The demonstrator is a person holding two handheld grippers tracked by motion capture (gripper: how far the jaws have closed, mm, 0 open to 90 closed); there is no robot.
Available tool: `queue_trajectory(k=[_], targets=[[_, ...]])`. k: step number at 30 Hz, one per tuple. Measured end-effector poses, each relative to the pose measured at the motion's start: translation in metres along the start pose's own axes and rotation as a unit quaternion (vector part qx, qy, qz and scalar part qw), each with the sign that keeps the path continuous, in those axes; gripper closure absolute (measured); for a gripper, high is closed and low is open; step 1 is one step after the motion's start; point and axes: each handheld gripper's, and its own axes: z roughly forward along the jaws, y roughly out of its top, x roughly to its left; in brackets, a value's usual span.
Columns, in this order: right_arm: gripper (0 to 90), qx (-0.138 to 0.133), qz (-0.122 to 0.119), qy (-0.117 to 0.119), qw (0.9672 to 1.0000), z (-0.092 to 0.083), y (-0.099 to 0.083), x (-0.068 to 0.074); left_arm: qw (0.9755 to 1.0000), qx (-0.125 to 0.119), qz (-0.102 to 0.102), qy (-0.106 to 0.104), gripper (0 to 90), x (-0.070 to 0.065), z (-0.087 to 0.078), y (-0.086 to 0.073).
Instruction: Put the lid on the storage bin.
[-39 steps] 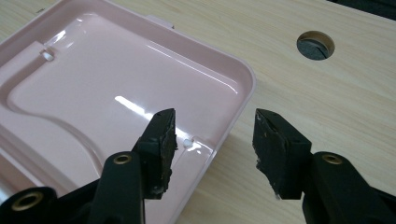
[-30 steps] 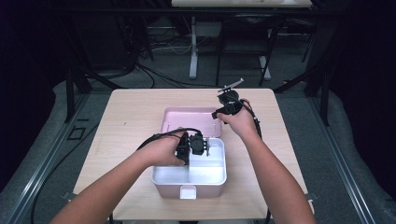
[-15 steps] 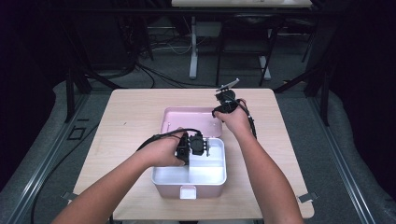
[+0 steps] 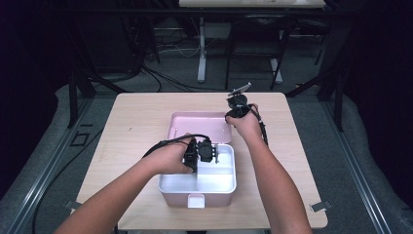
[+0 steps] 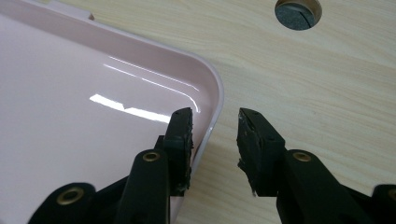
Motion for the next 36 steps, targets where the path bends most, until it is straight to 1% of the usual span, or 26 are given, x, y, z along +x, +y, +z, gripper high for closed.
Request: queue_trajectory(k=[3,5,6,7,12,15,16,19,22,26,30,36], targets=[[63.7,0.006,0.000,-0.003,1.0000,0.0029,0.0001,0.0000,1.0000,0.000,0.000,0.000,87.0,0.0000,0.0000,0.0000],[63.4,0.005,0.002,-0.004,1.0000,0.0043,0.0003,0.0000,1.0000,0.000,0.000,0.000,87.0,0.0000,0.0000,0.0000],[63.5,0.000,0.005,0.001,1.0000,0.0062,-0.0001,-0.0001,1.0000,0.000,0.001,0.000,87.0,0.0001,0.0000,0.0000],[63.5,0.007,0.004,-0.002,1.0000,0.0060,0.0001,-0.0001,1.0000,0.000,0.001,0.001,87.0,0.0001,0.0000,0.0000],[69.3,0.010,0.011,0.008,0.9999,0.0069,0.0004,-0.0004,1.0000,0.000,0.000,0.000,87.0,-0.0001,0.0000,0.0000],[70.5,0.011,0.013,0.009,0.9998,0.0078,0.0009,0.0010,1.0000,0.000,0.001,0.000,87.0,0.0002,0.0000,0.0001],[71.0,0.011,0.020,0.010,0.9997,0.0086,0.0008,0.0018,1.0000,0.000,0.001,0.000,87.0,0.0002,0.0000,0.0000],[73.5,0.012,0.019,0.011,0.9997,0.0103,0.0011,0.0036,1.0000,0.000,0.000,0.000,87.0,0.0002,0.0000,0.0000],[75.6,0.014,0.026,0.006,0.9996,0.0108,0.0014,0.0046,1.0000,0.000,0.000,0.001,87.0,-0.0002,0.0000,0.0000],[79.7,0.013,0.046,0.012,0.9988,0.0092,0.0017,0.0015,1.0000,0.000,0.000,0.002,87.0,-0.0005,0.0000,-0.0001],[80.5,0.012,0.051,0.011,0.9986,0.0084,0.0018,0.0018,1.0000,0.000,-0.001,0.001,87.0,-0.0004,0.0001,-0.0001],[81.5,0.010,0.067,0.007,0.9977,0.0078,0.0023,0.0031,1.0000,0.000,-0.001,0.001,87.0,-0.0002,0.0000,0.0000]])
